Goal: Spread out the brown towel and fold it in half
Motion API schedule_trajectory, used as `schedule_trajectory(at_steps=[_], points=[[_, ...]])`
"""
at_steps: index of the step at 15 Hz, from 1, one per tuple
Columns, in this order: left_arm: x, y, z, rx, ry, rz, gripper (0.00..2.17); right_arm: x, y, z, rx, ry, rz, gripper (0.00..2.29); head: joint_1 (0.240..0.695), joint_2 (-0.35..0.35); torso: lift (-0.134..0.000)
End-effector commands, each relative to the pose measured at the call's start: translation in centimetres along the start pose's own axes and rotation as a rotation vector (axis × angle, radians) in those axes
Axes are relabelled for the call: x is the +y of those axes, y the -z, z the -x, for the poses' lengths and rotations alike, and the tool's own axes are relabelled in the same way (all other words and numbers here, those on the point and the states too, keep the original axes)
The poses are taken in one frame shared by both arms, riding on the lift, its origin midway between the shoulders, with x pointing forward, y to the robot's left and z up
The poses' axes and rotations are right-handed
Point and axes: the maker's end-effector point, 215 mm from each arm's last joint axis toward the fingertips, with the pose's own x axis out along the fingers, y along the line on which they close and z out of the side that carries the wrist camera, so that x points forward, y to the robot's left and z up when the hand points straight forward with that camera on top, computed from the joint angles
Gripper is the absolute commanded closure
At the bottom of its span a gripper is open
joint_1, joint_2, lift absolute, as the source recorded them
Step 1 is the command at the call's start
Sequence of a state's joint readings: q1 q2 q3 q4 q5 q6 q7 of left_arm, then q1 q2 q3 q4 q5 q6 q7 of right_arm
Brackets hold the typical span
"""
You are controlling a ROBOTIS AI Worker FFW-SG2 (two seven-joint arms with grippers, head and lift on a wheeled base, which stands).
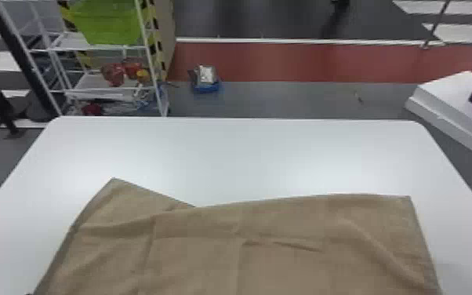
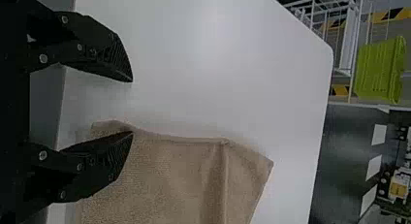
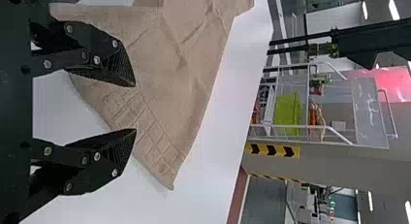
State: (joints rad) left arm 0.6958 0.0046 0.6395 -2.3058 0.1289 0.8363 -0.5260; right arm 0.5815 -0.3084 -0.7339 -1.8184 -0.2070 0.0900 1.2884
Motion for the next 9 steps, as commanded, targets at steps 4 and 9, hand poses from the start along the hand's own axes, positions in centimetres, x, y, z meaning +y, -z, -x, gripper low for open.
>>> schedule_trajectory(at_steps=[4,9], points=[[3.9,-3.1,1.8,-0.086,-0.056,0.028,0.03,-2.6,-0.9,2.7,-0.048,0.065,-0.029,0.05,0.695,0.032,-0.123],[1.6,-10.5,0.4,-0.246,0.001,-0.012,0.04,-4.1,-3.7,1.0,-0.137,0.096,-0.143,0.17,0.695,0.035,-0.123]])
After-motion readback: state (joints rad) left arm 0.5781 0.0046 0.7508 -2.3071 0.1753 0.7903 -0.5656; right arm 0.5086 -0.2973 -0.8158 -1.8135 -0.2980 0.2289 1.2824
